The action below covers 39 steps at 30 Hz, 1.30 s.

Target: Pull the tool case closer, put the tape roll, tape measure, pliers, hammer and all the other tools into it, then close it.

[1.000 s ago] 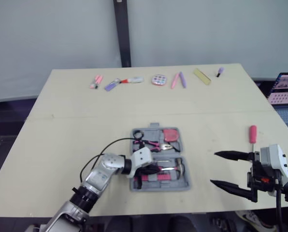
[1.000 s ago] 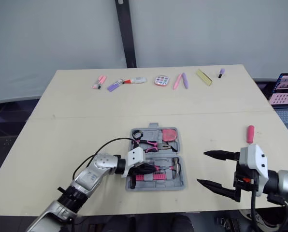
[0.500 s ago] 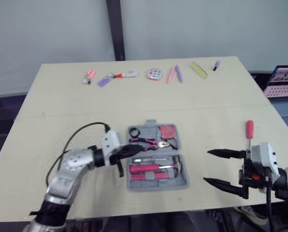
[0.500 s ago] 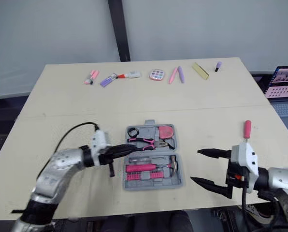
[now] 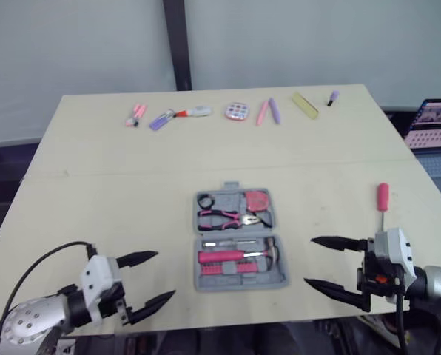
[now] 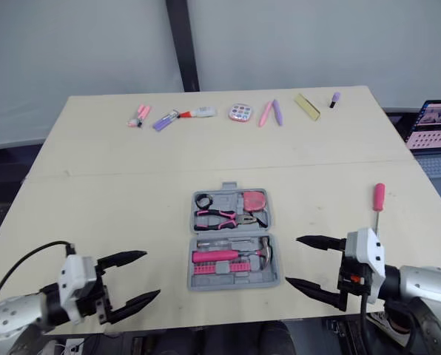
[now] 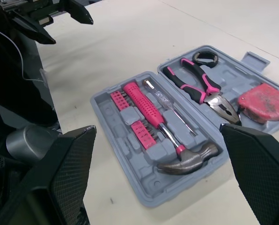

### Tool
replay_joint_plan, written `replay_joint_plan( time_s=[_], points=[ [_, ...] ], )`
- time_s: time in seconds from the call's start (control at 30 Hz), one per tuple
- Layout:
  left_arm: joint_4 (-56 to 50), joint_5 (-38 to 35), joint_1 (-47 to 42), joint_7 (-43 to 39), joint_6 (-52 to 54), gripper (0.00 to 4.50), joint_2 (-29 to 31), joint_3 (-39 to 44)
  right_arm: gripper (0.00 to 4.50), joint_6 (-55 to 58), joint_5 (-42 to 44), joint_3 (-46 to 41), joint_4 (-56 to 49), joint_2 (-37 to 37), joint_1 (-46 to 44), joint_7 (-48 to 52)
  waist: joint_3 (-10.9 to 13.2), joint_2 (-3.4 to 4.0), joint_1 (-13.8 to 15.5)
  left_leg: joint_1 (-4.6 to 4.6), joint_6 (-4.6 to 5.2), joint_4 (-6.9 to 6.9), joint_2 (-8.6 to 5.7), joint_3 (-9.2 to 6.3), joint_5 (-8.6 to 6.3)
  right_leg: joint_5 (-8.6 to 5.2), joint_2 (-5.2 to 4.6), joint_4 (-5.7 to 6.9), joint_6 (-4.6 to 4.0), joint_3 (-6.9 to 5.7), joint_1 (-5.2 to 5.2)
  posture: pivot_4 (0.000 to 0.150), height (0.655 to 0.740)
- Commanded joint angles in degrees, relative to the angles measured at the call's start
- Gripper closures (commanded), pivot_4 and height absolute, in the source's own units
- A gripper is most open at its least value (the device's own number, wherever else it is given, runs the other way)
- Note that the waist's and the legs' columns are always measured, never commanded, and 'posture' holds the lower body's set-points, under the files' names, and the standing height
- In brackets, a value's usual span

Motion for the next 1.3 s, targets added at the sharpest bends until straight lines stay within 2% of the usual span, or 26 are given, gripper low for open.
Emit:
replay_joint_plan(
  time_s=[0.03, 0.23, 0.4, 0.5, 0.67, 0.83, 1.0, 1.1, 1.3],
  points=[
    [0.64, 1.05, 2.63, -0.99, -5.33, 0.05, -0.16, 2.25, 0.00, -1.64, 0.04, -0.24, 0.68, 0.10, 0.29, 0.95, 0.00, 0.00, -0.09, -0.01, 0.00, -0.01, 0.00, 0.00, 0.00, -0.01, 0.00, -0.01, -0.01, 0.00, -0.02, 0.150, 0.7400],
    [2.23, 1.76, 3.18, -0.80, -7.54, 0.05, 0.55, 1.83, 0.00, -2.50, -0.31, 0.54, 1.97, -0.14, -0.20, 1.30, 0.00, 0.00, -0.19, -0.03, 0.00, -0.05, 0.00, 0.01, 0.00, -0.03, 0.00, 0.01, -0.06, 0.00, -0.08, 0.150, 0.7400],
    [0.88, 0.66, 0.71, 0.31, -4.89, 0.05, 1.38, 0.24, 0.00, -2.83, -1.09, 0.81, 2.54, -0.07, -0.83, 0.89, 0.00, 0.00, -0.15, -0.03, 0.01, -0.05, 0.00, 0.01, 0.00, -0.03, 0.01, 0.04, -0.05, 0.00, -0.08, 0.150, 0.7400],
    [-3.97, -4.91, -5.87, 0.68, 2.30, 0.05, 4.60, -2.23, 0.00, -2.42, -4.56, -2.21, 4.58, 1.09, -1.93, -6.23, 0.02, -0.03, 0.14, -0.03, 0.01, -0.03, 0.00, 0.00, 0.00, -0.03, 0.00, 0.08, -0.05, -0.01, -0.08, 0.150, 0.7400],
    [-5.75, -8.18, -11.56, 0.00, 7.28, 0.05, 7.50, -4.51, 0.00, 2.57, -4.23, -6.31, 6.37, 1.50, -3.36, -13.84, -0.02, 0.11, -0.41, -0.03, 0.00, -0.11, 0.00, 0.01, 0.02, -0.02, 0.01, 0.23, -0.05, 0.02, -0.12, 0.150, 0.7400],
    [-2.61, -8.60, -19.06, -2.68, 8.37, 0.05, 9.28, -8.16, 0.00, 16.75, -1.06, -13.72, 5.13, 1.21, -2.93, -25.34, 0.01, 0.16, -0.21, -0.09, -0.01, -0.13, 0.00, 0.08, 0.03, -0.03, 0.01, 0.36, -0.05, 0.02, -0.24, 0.150, 0.7400],
    [0.77, -6.56, -22.44, -3.41, 6.74, 0.05, 8.81, -10.32, 0.00, 29.71, -2.82, -14.55, 8.33, -1.23, -8.87, -35.47, 0.01, 0.17, -0.40, -0.05, 0.00, -0.04, 0.00, 0.13, 0.05, -0.03, 0.01, 0.29, -0.05, 0.11, -0.28, 0.150, 0.7400],
    [1.17, -6.12, -22.87, -3.34, 6.05, 0.05, 8.32, -11.15, 0.00, 39.61, -2.61, -14.90, 14.38, -1.34, -18.15, -43.24, 0.01, 0.17, -0.55, -0.12, -0.02, -0.11, 0.02, 0.19, 0.07, -0.04, 0.01, 0.48, -0.08, 0.15, -0.44, 0.150, 0.7400],
    [0.70, -5.15, -21.65, -3.09, 4.89, 0.05, 7.91, -11.90, 0.00, 44.57, -7.54, -10.10, 25.98, -0.70, -33.79, -51.23, 0.01, 0.17, -0.61, -0.37, -0.01, -0.09, 0.02, 0.38, 0.12, -0.03, 0.00, 0.63, -0.06, 0.28, -0.89, 0.150, 0.7400]
  ],
)
